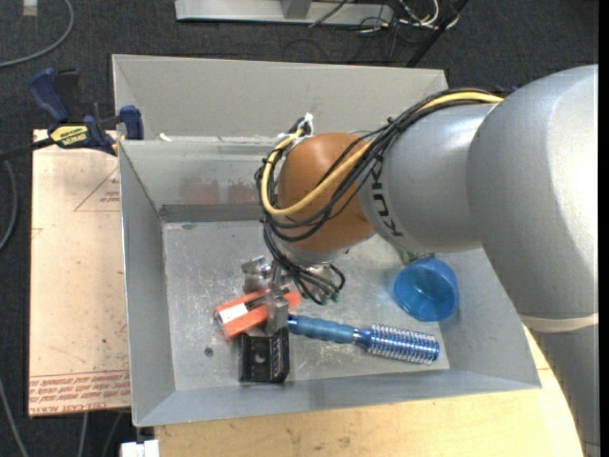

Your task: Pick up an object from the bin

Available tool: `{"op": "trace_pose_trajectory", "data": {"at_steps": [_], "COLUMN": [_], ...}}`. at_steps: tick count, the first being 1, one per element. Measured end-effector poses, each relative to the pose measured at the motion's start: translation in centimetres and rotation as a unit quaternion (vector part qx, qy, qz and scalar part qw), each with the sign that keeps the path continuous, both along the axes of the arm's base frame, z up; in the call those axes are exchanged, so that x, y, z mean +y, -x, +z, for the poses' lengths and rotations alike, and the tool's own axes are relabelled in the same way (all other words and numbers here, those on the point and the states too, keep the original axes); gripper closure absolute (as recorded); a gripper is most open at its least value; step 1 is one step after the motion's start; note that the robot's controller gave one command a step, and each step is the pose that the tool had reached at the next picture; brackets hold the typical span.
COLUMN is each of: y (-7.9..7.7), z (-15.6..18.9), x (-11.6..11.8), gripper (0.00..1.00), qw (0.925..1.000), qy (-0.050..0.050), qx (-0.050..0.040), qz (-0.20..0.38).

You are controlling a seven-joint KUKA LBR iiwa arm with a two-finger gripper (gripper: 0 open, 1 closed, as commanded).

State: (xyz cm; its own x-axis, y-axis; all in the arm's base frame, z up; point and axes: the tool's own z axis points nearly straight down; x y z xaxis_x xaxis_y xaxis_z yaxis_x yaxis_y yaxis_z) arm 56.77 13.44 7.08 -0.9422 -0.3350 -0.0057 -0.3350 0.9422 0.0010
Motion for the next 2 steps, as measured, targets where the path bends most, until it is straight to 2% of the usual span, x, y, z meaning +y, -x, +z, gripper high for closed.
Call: {"op": "trace_pose_trajectory", "data": {"at_steps": [1, 2], "y": [0.0, 0.3], "z": [0.0, 3.5], "x": [0.0, 0.0], "gripper": [1.00, 1.00], "qw": [1.0000, 1.0000], "qy": [0.000, 0.001], "qx": [0.0000, 0.0054], "qz": [0.000, -0.003]}}
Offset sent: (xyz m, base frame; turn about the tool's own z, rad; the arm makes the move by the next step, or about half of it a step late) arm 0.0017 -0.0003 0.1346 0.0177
